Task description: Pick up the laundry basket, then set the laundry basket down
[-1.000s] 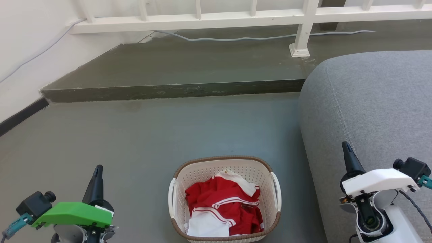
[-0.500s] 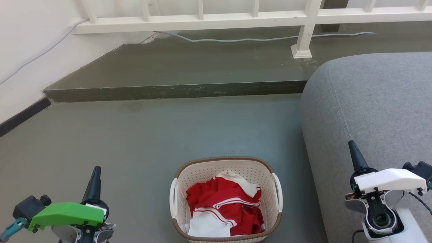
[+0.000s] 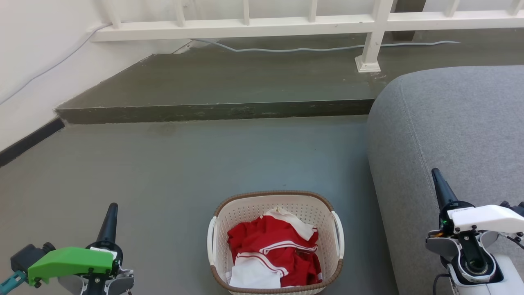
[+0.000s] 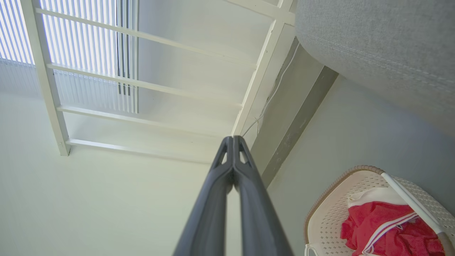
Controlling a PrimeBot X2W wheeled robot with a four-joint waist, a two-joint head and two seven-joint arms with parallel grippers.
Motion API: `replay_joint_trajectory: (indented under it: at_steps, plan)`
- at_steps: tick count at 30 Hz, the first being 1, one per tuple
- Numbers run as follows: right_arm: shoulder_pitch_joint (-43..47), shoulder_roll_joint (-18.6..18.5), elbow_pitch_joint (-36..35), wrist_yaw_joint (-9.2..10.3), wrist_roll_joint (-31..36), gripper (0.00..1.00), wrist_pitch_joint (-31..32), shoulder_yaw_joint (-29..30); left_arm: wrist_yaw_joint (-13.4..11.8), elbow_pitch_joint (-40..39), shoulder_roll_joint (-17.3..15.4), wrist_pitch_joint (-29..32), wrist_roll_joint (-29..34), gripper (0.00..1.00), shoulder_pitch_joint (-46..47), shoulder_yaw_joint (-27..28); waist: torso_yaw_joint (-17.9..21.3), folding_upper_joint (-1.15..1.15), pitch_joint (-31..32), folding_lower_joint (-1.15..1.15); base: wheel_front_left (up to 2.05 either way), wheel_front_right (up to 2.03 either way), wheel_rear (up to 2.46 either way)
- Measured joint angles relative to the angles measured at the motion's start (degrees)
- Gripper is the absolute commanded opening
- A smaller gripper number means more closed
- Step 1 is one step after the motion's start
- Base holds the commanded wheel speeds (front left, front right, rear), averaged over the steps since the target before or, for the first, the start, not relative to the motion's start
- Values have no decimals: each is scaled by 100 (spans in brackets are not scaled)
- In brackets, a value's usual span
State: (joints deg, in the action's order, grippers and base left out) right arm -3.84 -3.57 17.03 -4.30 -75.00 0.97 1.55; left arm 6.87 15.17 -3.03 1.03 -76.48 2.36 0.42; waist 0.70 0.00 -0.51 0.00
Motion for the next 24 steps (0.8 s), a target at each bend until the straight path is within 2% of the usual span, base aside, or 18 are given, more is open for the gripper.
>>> replay_joint_trajectory:
  at_steps: [24]
  plan:
    - [-8, 100, -58, -226, -1614, 0, 427, 527, 2, 65, 37, 459, -1459, 0, 75, 332, -68, 0, 34, 0, 0, 0, 0]
